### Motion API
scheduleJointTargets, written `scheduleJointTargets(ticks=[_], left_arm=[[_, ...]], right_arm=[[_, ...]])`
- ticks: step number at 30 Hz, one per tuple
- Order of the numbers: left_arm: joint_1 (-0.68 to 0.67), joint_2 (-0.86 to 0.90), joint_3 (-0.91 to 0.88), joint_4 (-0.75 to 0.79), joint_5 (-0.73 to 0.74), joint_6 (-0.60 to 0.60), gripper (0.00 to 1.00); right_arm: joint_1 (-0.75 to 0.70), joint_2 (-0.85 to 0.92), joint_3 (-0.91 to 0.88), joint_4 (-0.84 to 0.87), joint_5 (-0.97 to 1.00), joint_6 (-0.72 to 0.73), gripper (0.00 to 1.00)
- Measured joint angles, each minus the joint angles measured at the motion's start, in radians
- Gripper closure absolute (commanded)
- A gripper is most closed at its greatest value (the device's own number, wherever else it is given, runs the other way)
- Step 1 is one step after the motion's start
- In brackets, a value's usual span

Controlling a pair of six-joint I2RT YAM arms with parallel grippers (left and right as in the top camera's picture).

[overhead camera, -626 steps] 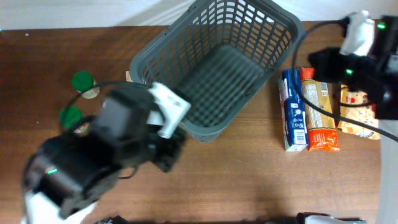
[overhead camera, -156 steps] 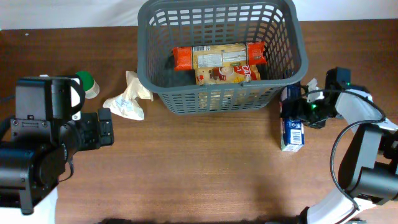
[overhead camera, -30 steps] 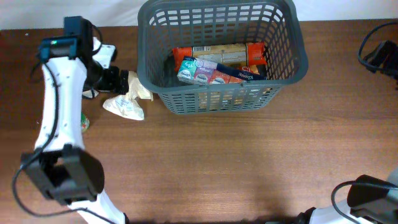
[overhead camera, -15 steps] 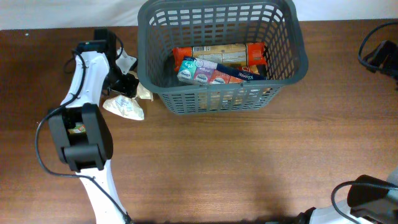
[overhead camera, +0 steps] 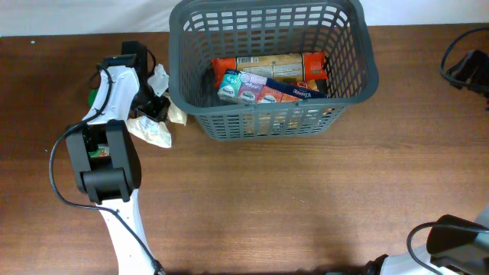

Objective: Pack container
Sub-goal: 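Reach the left gripper to the cream plastic bag and grasp it, then carry the cream bag into the basket and release it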

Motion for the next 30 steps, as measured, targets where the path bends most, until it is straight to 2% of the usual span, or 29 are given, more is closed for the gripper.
scheduleJointTargets(ticks=[2,3,7,12,19,24,26,30], left_arm=[[0.000,0.000,0.000,-0.007,0.029,0.055,0.69],[0.000,0.000,0.000,-0.008,0.042,0.075,0.98],[-0.001,0.000,0.005,-0.040,0.058,0.109,0.98],[-0.002,0.000,0.084,-0.122,-0.014,0.021,0.98],[-0.002,-0.083,0.409,-0.215,-0.095,-0.069,0.98],[-0.009,-0.237,0.622,-0.182,-0.103,-0.091,0.98],[-0.020,-0.313,0.685,-0.152,-0.088,-0.079,0.98],[-0.076,-0.441,0.735,-0.117,0.025,0.040,0.98]], right_arm=[[0.000,0.000,0.000,0.000,0.000,-0.001,0.01],[0.000,0.000,0.000,0.000,0.000,0.000,0.01],[0.000,0.000,0.000,0.000,0.000,-0.001,0.01],[0.000,0.000,0.000,0.000,0.000,0.000,0.01],[0.000,0.000,0.000,0.000,0.000,0.000,0.01],[0.000,0.000,0.000,0.000,0.000,0.000,0.01],[0.000,0.000,0.000,0.000,0.000,-0.001,0.01],[0.000,0.000,0.000,0.000,0.000,-0.001,0.01]])
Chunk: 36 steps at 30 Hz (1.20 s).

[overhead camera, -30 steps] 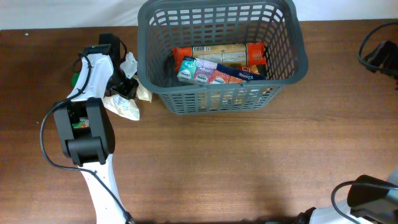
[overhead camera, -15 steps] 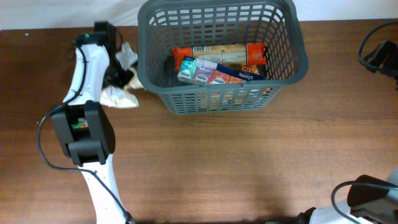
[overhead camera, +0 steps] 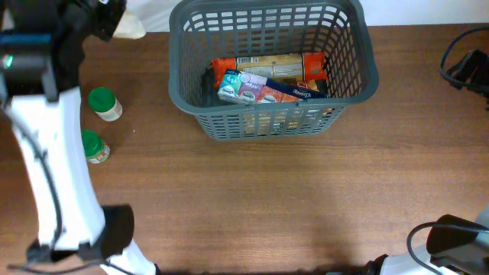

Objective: Pack container
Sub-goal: 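Carry the cream bag into the basket and release it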

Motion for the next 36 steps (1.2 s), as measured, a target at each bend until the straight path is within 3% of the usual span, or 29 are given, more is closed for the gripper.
scheduleJointTargets(ticks=[7,15,22,23,24,25,26,30,36], left_arm=[[-0.203,-0.011,-0.014,-0.002,0.150,0.224,0.98],[-0.426,0.173,-0.103,0.012,0.176,0.394,0.98],[-0.458,0.398,-0.113,0.247,0.161,0.455,0.96],[-0.457,0.430,-0.114,0.274,0.158,0.458,0.86],[-0.457,0.457,-0.114,0.293,0.157,0.460,0.69],[-0.457,0.483,-0.114,0.308,0.153,0.461,0.29],[-0.459,0.502,-0.115,0.313,0.151,0.467,0.01],[-0.467,0.542,-0.122,0.314,0.146,0.373,0.01],[-0.462,0.525,-0.029,0.173,0.147,0.064,0.01]], right_arm=[[0.000,0.000,0.000,0.000,0.000,0.000,0.01],[0.000,0.000,0.000,0.000,0.000,0.000,0.01],[0.000,0.000,0.000,0.000,0.000,0.001,0.01],[0.000,0.000,0.000,0.000,0.000,0.001,0.01],[0.000,0.000,0.000,0.000,0.000,0.001,0.01],[0.000,0.000,0.000,0.000,0.000,0.001,0.01],[0.000,0.000,0.000,0.000,0.000,0.001,0.01],[0.000,0.000,0.000,0.000,0.000,0.000,0.01],[0.000,0.000,0.000,0.000,0.000,0.003,0.01]])
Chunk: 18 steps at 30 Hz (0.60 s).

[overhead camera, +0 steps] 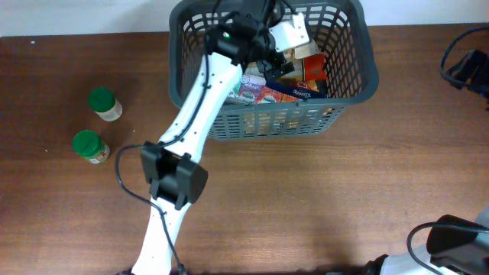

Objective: Pack container
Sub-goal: 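Carry the cream bag into the basket and release it, then move the left gripper to the green-lidded jar and grasp it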

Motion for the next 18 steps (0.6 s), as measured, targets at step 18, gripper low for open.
scheduleJointTargets(ticks=[18], left_arm=[[0.603,-0.376,0.132,-0.509,-0.114,-0.463,0.01]], right_arm=[[0.000,0.000,0.000,0.000,0.000,0.001,0.01]])
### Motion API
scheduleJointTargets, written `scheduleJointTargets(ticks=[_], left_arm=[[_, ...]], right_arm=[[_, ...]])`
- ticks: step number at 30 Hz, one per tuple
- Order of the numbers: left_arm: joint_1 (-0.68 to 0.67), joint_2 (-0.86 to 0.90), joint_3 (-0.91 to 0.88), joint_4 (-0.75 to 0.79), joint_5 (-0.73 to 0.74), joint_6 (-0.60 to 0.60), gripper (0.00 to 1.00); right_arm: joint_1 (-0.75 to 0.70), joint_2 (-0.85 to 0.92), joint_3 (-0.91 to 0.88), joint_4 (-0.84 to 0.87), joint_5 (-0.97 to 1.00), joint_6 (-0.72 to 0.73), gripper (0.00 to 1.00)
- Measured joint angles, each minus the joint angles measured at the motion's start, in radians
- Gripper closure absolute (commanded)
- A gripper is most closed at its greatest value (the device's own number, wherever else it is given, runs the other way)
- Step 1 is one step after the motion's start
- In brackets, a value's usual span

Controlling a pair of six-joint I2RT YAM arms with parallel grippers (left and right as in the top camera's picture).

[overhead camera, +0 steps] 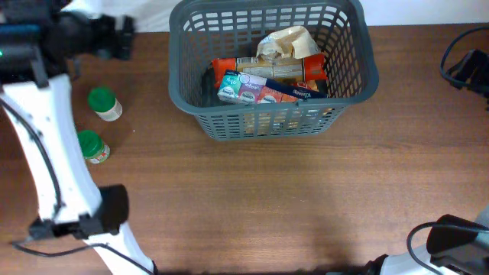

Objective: Pack container
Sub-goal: 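Move the left gripper to the green-lidded jar and grasp it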

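The grey slatted basket [197, 92] stands at the back middle of the table in the overhead view. It holds several flat packets, and a crumpled cream bag [286, 42] lies on top of them at the back. My left gripper [121, 37] hovers high over the table's back left corner, well left of the basket. It looks blurred and dark, with its fingers spread and nothing between them. Two green-lidded jars [102, 103] [92, 145] stand on the table to the left of the basket. My right gripper is out of view.
The left arm's white links [46, 145] run down the left side, just beside the jars. Dark gear with cables [466, 69] sits at the right edge. A part of the right arm [451, 241] shows at the lower right corner.
My left gripper was over the basket's back with the cream bag in it. Now the bag lies in the basket and the gripper is open, back over the back left corner.
My left gripper was down at the cream bag on the table left of the basket. Then it was raised at the back left corner with the bag, baring two jars. Later it held the bag over the basket. Now the bag lies inside.
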Motion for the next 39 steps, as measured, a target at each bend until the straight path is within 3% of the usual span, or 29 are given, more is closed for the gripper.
scheduleJointTargets(ticks=[6,11,26,39], left_arm=[[0.202,0.193,-0.152,-0.006,-0.005,-0.091,0.01],[0.288,0.353,-0.194,0.010,0.008,-0.130,0.01],[0.241,0.488,-0.216,0.148,0.027,-0.132,0.00],[0.240,0.634,-0.229,0.146,0.025,-0.129,0.02]], right_arm=[[0.000,0.000,0.000,0.000,0.000,0.000,0.01],[0.000,0.000,0.000,0.000,0.000,-0.001,0.01],[0.000,0.000,0.000,0.000,0.000,0.000,0.01],[0.000,0.000,0.000,0.000,0.000,-0.002,0.01]])
